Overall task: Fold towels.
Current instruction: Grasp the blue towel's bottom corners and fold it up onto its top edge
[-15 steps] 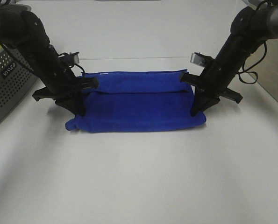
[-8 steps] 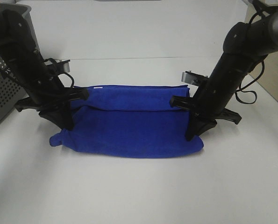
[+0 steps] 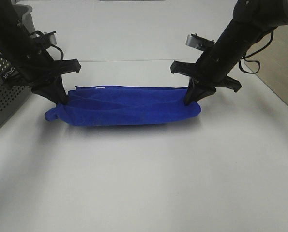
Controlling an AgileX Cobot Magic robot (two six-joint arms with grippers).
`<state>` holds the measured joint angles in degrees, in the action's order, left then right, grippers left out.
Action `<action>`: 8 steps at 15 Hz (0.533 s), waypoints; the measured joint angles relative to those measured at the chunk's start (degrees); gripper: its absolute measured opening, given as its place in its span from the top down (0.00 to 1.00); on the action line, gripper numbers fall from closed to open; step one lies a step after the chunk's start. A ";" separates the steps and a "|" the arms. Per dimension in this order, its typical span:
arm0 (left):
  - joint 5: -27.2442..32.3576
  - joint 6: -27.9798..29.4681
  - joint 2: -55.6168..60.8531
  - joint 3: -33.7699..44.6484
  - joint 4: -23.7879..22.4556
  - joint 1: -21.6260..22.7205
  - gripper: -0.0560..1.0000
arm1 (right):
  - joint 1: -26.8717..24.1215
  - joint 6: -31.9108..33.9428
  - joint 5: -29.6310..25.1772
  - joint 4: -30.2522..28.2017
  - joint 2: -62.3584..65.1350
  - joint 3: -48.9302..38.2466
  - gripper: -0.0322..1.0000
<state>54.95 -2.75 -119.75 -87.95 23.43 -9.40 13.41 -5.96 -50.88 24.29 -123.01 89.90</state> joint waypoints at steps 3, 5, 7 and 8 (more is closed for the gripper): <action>-3.44 0.06 -0.46 -2.92 0.63 0.69 0.94 | -1.43 0.74 0.86 0.00 -2.01 4.81 0.97; -6.88 0.06 -2.06 -4.41 3.27 0.69 0.94 | -1.89 0.86 1.32 -0.40 -4.47 7.51 0.97; -11.86 0.06 -3.95 -4.70 5.90 0.69 0.94 | -1.89 0.86 2.86 -0.46 -6.36 9.74 0.97; -14.78 0.06 -4.87 -4.70 7.16 0.69 0.94 | -1.89 0.86 4.35 -0.46 -6.93 10.37 0.97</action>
<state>40.16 -2.69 -124.62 -92.65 30.60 -8.71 11.52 -5.10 -46.52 23.84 -129.95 100.27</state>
